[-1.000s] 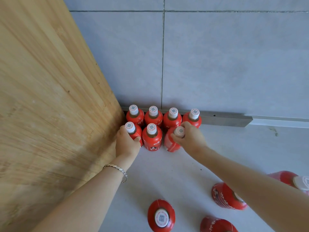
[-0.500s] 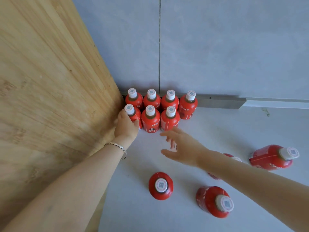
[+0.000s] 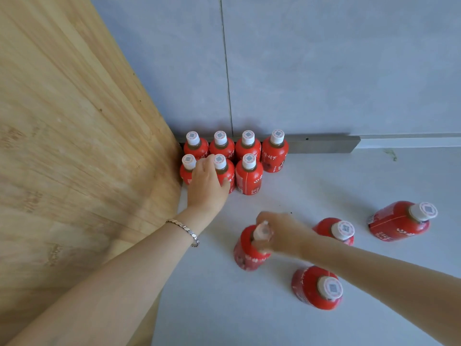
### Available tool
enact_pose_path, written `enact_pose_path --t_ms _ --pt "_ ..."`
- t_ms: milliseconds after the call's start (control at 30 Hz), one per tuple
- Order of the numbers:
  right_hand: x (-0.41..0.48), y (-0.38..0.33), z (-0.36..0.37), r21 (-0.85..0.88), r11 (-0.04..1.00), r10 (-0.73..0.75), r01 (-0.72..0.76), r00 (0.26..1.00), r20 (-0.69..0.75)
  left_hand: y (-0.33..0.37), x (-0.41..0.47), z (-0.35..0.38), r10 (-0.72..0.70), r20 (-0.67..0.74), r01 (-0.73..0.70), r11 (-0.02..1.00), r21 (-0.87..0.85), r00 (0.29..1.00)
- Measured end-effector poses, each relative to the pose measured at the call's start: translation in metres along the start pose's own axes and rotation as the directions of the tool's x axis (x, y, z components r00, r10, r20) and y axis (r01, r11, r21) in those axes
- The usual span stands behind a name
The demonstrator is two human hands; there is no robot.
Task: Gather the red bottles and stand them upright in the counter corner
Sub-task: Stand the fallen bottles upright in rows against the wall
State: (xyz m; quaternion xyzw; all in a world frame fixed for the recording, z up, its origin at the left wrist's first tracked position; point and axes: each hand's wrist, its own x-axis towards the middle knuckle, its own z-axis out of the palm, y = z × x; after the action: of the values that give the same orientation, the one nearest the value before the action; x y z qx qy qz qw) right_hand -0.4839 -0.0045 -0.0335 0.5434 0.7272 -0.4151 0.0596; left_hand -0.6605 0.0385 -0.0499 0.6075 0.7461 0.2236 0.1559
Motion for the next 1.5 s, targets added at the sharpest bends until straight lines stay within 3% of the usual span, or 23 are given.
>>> enact_pose_path --t_ms 100,200,400,600,733,833,933,1000,1033,1167,1333,1400,1500 --pt "0.015 0.012 -0.028 0.224 0.970 0.155 -0.098 0.955 -0.254 0.004 0.010 0.003 0.006 0.049 -0.007 1.000 0.029 0.999" --pt "0.034 0.023 -0.053 0.264 0.957 0.219 -0.117 0.891 -0.397 0.005 0.017 0.007 -0.004 0.087 -0.001 0.998 0.064 0.996" --pt "0.081 0.028 -0.073 0.421 0.892 0.342 -0.163 0.853 -0.394 0.001 0.018 0.012 0.029 0.053 -0.037 0.985 0.169 0.998" --pt "0.091 0.026 -0.063 0.493 0.866 0.316 -0.077 0.850 -0.422 -0.001 0.015 0.017 0.044 0.023 -0.047 0.982 0.184 0.999" --pt "0.068 0.034 -0.068 0.475 0.878 0.215 -0.054 0.931 -0.293 0.001 0.018 0.015 0.015 0.036 -0.021 0.984 0.178 0.999" --pt "0.025 0.042 -0.073 0.324 0.945 0.137 -0.039 0.949 -0.284 0.009 0.017 0.008 -0.036 0.081 0.023 0.989 0.145 0.996" --pt "-0.027 0.057 -0.071 -0.050 0.995 0.069 -0.086 0.960 -0.272 0.027 0.002 0.004 -0.030 0.045 0.025 0.993 0.119 0.999" --pt "-0.052 0.067 -0.064 -0.281 0.940 0.115 -0.192 0.957 -0.268 0.044 -0.019 0.002 0.056 0.062 -0.060 0.996 0.070 0.997" --pt "-0.059 0.071 -0.059 -0.314 0.921 0.149 -0.231 0.953 -0.265 0.054 -0.031 0.001 0.090 0.102 -0.093 0.995 0.026 0.991" --pt "-0.065 0.086 -0.046 -0.265 0.925 0.203 -0.274 0.942 -0.268 0.091 -0.089 0.001 0.137 0.364 -0.122 0.990 -0.065 0.921" --pt "-0.070 0.094 -0.037 -0.071 0.951 0.271 -0.301 0.921 -0.282 0.130 -0.146 0.025 0.140 0.651 -0.255 0.963 0.086 0.747" --pt "-0.076 0.096 -0.034 -0.015 0.952 0.291 -0.307 0.914 -0.282 0.133 -0.158 0.038 0.153 0.687 -0.343 0.928 0.147 0.710" --pt "-0.086 0.100 -0.029 0.017 0.952 0.296 -0.305 0.907 -0.299 0.125 -0.162 0.048 0.172 0.635 -0.358 0.917 0.176 0.753"
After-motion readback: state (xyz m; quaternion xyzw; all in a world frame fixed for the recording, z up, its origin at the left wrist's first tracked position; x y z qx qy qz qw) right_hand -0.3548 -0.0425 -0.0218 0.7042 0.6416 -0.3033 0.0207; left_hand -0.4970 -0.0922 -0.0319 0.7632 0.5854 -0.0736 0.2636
